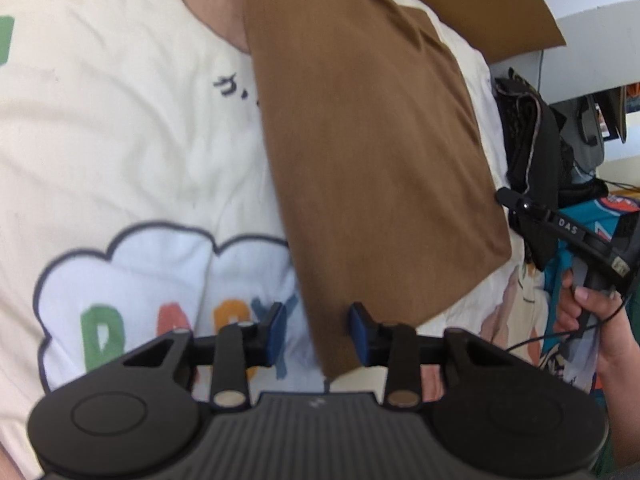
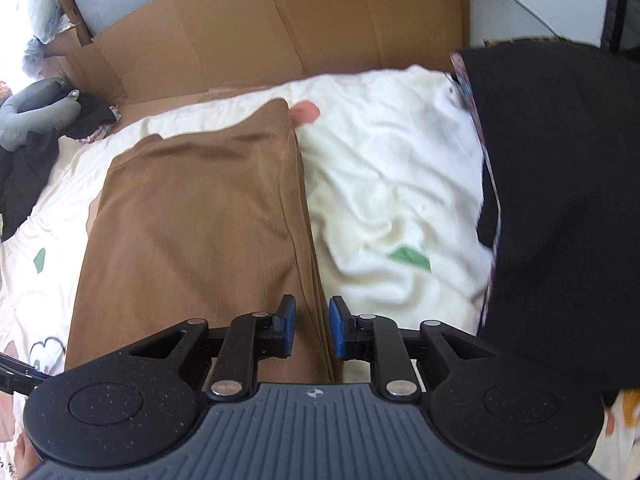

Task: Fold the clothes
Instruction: 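Pinch the folded shirt edge with the right gripper, then the left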

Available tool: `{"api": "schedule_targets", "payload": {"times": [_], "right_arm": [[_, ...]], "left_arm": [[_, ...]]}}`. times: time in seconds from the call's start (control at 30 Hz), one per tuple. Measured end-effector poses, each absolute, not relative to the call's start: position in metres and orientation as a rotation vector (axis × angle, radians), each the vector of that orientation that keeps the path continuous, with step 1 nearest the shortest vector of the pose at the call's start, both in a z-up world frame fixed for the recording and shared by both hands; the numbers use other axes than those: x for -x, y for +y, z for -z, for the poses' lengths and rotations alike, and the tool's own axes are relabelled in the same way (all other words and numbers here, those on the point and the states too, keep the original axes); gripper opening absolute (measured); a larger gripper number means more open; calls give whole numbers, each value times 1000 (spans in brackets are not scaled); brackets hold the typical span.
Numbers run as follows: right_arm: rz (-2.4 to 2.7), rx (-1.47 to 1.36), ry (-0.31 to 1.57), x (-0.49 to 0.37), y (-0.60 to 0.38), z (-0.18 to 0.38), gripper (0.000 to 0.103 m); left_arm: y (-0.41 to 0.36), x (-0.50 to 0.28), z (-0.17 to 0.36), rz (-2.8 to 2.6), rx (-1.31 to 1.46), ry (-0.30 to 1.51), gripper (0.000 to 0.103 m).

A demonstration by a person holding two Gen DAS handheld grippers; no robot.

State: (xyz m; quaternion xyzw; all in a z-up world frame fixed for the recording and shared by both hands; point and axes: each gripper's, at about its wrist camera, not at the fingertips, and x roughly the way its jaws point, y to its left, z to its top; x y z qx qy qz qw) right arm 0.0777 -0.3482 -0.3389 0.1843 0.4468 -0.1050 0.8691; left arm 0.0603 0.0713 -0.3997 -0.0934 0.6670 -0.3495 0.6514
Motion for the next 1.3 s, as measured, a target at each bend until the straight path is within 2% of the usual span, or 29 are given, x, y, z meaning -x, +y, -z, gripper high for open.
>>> {"api": "schedule_targets", "payload": {"times": [0.13, 0.2, 0.43, 0.57, 0.8, 0.87, 0.97, 1.07, 1.2, 1.3], "right_arm": [[198, -417, 959, -68, -346, 347, 33], [187, -410, 966, -65, -345, 349, 41], [176, -388, 997, -61, -344, 357, 43], [175, -396, 1016, -63, -348, 365, 49], [139, -479, 1011, -67, -357, 376, 50], [126, -507, 1004, -67, -359, 377, 47], [106, -549, 1000, -66, -364, 379, 37], [96, -606, 1006, -65, -368, 378, 26], [94, -661, 1004, -63, -371, 374, 16], [89, -682, 996, -61, -371, 368, 14]], "left_arm": [[69, -55, 406, 801, 233, 1546, 30], [70, -53, 407, 803, 244, 1546, 30], [77, -52, 410, 823, 302, 1502, 30], [79, -55, 415, 833, 389, 1479, 30], [95, -51, 431, 837, 537, 1480, 30], [97, -51, 433, 833, 568, 1482, 28], [98, -53, 434, 821, 591, 1483, 14], [100, -54, 430, 831, 605, 1483, 7], [107, -57, 424, 840, 623, 1484, 6], [108, -58, 414, 829, 595, 1478, 6]]}}
